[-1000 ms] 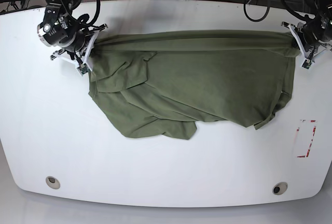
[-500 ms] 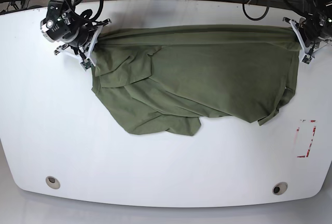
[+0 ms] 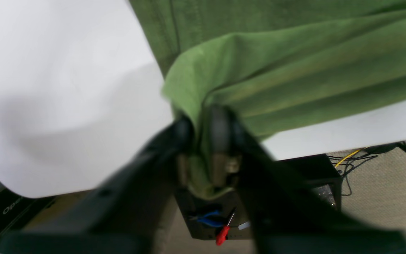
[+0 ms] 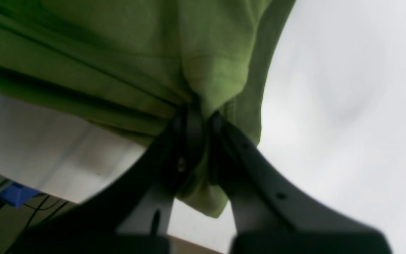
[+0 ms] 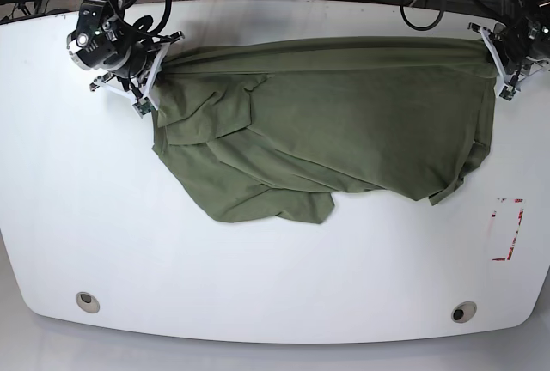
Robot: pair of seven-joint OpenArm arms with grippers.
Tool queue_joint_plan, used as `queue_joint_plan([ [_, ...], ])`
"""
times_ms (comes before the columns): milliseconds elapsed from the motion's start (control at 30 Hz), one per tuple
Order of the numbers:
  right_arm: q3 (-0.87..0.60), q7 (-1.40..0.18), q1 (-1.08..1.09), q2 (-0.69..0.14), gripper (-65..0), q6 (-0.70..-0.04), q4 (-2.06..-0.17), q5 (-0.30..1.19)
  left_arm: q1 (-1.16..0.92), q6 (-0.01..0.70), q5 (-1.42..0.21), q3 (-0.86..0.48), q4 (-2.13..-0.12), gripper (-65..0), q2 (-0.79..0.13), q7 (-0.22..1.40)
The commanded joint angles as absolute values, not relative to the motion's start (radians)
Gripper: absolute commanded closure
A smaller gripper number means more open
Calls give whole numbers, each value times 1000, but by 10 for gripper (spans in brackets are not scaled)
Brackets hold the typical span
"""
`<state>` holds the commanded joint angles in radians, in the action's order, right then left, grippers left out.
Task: Fold the T-shirt properly
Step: 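Drag the held shirt edge away from the table center with both grippers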
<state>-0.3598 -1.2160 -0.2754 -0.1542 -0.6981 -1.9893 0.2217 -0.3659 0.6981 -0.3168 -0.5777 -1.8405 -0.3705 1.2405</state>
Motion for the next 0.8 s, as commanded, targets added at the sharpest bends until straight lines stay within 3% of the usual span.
queue_joint_plan([
  [133,-360,-1216,-277,-154,0,-698,-1989,222,-363,698,-320,-578,-1845,-342,-372,1280],
  [200,-360,-1216,-277,-154,0,-698,-1989,222,-361,698,-320,-579,-1845,-371,-372,1305],
  [800,-364,-1216,-277,-99,-11,-698,-1989,211,-234,698,-315,-788,-1833,-372,-366,1268],
])
